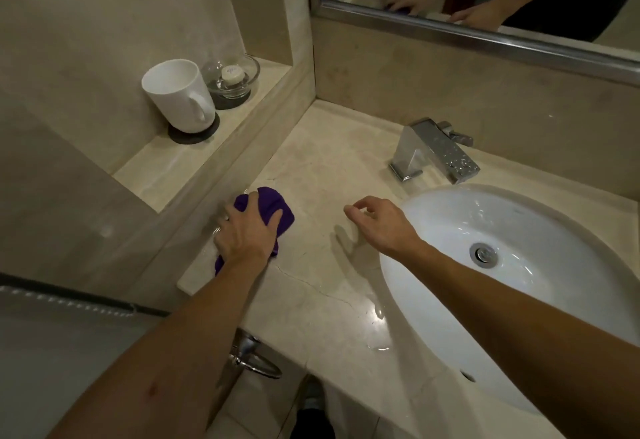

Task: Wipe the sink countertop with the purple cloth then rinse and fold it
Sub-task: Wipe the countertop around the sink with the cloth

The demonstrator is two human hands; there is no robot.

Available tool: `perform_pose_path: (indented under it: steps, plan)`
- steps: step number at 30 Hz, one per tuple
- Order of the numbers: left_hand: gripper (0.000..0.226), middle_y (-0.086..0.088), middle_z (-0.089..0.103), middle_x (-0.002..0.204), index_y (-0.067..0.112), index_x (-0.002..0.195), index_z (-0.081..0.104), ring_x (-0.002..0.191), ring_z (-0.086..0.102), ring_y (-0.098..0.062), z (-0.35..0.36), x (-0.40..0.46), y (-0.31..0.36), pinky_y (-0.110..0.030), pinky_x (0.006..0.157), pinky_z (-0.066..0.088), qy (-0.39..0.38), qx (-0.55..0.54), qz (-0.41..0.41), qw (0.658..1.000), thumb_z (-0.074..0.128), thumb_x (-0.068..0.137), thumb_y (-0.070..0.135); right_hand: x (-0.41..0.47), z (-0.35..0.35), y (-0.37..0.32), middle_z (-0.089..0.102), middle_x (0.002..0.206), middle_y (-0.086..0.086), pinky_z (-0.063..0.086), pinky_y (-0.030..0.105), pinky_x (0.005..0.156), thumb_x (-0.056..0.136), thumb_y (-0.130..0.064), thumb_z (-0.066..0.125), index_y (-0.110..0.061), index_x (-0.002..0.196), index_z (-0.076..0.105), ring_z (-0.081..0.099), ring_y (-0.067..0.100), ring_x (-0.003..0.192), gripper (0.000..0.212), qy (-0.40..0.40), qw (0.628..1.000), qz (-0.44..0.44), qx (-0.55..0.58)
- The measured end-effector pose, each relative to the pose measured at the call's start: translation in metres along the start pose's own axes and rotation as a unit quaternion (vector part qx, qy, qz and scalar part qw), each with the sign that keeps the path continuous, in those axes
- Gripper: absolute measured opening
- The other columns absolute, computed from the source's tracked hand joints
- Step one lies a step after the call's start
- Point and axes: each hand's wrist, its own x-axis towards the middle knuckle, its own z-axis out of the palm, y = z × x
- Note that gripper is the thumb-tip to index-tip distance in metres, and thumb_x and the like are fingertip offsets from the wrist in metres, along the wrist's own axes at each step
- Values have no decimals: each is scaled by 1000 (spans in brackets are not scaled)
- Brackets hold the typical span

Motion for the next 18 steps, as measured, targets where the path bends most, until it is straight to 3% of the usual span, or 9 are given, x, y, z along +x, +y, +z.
perform_pose_path:
  steps: [5, 9, 13, 18]
  plan:
    - [69, -25, 39, 138, 23, 152, 27, 112, 53, -42, -9, 1, -16, -47, 78, 52, 73, 29, -23, 997, 43, 97, 62, 5, -6, -7, 63, 131, 3, 49, 42, 95, 94, -57, 51, -22, 123, 68, 59, 19, 117, 49, 39, 999, -14, 22]
    - [75, -28, 40, 137, 23, 151, 27, 111, 51, -47, 7, -3, -13, -49, 75, 52, 58, 35, -45, 997, 42, 94, 68, 9, -8, -5, 62, 131, 3, 48, 40, 91, 94, -57, 51, -23, 123, 67, 60, 20, 115, 47, 45, 999, -13, 8]
    - [78, -28, 40, 133, 23, 150, 30, 109, 50, -49, 12, 3, -8, -52, 75, 52, 52, 3, -65, 997, 42, 91, 72, 10, -12, -3, 53, 142, 3, 50, 44, 93, 92, -59, 51, -27, 128, 63, 57, 24, 121, 51, 34, 994, -42, -100]
    - [75, -28, 40, 136, 23, 151, 28, 111, 50, -49, 17, 16, 8, -51, 77, 52, 48, 1, -47, 998, 37, 93, 71, 8, -22, 2, 50, 146, 2, 45, 42, 88, 91, -58, 53, -27, 133, 60, 54, 25, 126, 52, 37, 988, -60, -140]
